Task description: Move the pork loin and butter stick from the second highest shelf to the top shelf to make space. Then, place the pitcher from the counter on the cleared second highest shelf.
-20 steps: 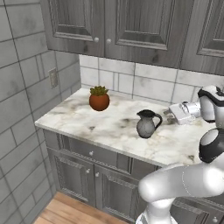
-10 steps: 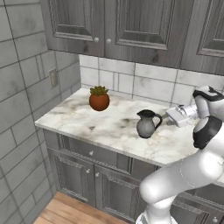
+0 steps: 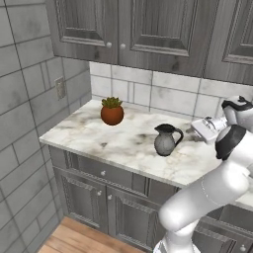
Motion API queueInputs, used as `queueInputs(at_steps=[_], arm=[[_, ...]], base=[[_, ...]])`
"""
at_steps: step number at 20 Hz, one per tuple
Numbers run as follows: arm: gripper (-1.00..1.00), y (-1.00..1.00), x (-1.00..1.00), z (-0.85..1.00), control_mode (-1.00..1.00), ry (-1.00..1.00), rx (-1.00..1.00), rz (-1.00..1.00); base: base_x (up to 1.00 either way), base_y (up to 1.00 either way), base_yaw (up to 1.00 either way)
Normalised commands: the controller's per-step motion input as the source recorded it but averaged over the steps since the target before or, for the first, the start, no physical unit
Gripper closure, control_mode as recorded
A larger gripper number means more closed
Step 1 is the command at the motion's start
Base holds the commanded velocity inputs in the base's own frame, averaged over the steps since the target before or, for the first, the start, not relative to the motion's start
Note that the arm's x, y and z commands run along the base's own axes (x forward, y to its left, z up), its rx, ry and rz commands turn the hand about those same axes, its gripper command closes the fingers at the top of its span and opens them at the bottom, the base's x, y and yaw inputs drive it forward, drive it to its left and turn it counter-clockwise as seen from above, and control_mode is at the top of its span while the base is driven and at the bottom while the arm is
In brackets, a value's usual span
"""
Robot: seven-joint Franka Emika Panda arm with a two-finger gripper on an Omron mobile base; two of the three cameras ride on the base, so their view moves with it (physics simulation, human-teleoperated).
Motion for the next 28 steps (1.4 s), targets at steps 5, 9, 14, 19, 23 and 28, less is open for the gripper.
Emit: queueInputs(at_steps=[5, 9, 14, 19, 23, 28], arm=[[-1.00, -0.05, 0.15, -0.02, -1.00, -0.16, 0.00, 0.03], [-1.00, -0.03, 0.28, -0.06, -1.00, -0.10, 0.00, 0.02], [-1.00, -0.01, 0.30, -0.05, -1.00, -0.06, 0.00, 0.01], [-1.00, 0.00, 0.29, -0.08, -1.00, -0.02, 0.00, 0.00], [-1.00, 0.00, 0.25, -0.12, -1.00, 0.00, 0.00, 0.00], [-1.00, 0.00, 0.08, -0.17, -1.00, 0.07, 0.00, 0.00]], base=[[0.00, 0.00, 0.00], [0.00, 0.00, 0.00], [0.00, 0.00, 0.00], [0.00, 0.00, 0.00], [0.00, 0.00, 0.00], [0.00, 0.00, 0.00]])
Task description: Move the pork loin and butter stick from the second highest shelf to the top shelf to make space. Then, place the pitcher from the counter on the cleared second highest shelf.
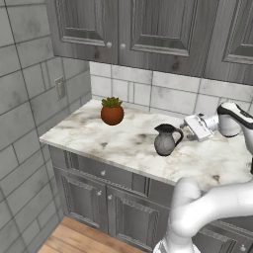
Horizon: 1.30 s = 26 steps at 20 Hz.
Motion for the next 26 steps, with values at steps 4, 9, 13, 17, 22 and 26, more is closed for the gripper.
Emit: queueInputs(at_steps=[4, 9, 13, 17, 22, 26], arm=[[-1.00, 0.00, 0.12, -0.14, -1.00, 0.04, 0.00, 0.00], [-1.00, 0.09, 0.16, -0.10, -1.00, 0.03, 0.00, 0.00], [-1.00, 0.15, 0.07, -0.13, -1.00, 0.03, 0.00, 0.00], [-1.00, 0.12, 0.00, -0.12, -1.00, 0.05, 0.00, 0.00], [-1.00, 0.06, 0.00, -0.07, -1.00, 0.03, 0.00, 0.00], [1.00, 0.07, 0.00, -0.02, -1.00, 0.00, 0.00, 0.00]], base=[[0.00, 0.00, 0.00], [0.00, 0.00, 0.00], [0.00, 0.00, 0.00], [0.00, 0.00, 0.00], [0.00, 0.00, 0.00], [0.00, 0.00, 0.00]])
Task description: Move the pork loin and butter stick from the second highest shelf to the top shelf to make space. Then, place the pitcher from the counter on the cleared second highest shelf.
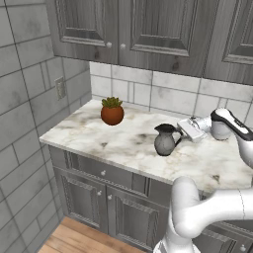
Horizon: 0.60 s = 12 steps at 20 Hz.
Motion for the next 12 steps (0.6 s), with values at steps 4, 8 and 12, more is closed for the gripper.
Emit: queueInputs(at_steps=[4, 8, 12], arm=[[1.00, 0.04, 0.00, 0.00, -1.00, 0.00, 0.00, 0.00], [1.00, 0.00, 0.00, 0.00, -1.00, 0.00, 0.00, 0.00], [1.00, -0.01, 0.00, 0.00, -1.00, 0.00, 0.00, 0.00]], base=[[0.00, 0.00, 0.00], [0.00, 0.00, 0.00], [0.00, 0.00, 0.00]])
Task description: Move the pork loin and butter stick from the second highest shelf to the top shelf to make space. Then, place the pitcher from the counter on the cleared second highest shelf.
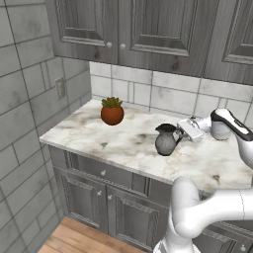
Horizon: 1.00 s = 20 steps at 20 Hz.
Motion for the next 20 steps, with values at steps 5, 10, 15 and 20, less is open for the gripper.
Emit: queueInputs(at_steps=[5, 10, 15, 20], arm=[[1.00, 0.08, -0.07, 0.00, -1.00, -0.02, 0.00, 0.00], [1.00, 0.75, -0.27, 0.02, -1.00, -0.14, -0.05, -0.06], [1.00, 0.86, -0.40, 0.24, -1.00, -0.11, -0.08, -0.21], [1.00, 0.84, -0.55, 0.38, -1.00, 0.02, -0.07, -0.36]], base=[[0.00, 0.00, 0.00], [0.00, 0.00, 0.00], [0.00, 0.00, 0.00], [0.00, 0.00, 0.00]])
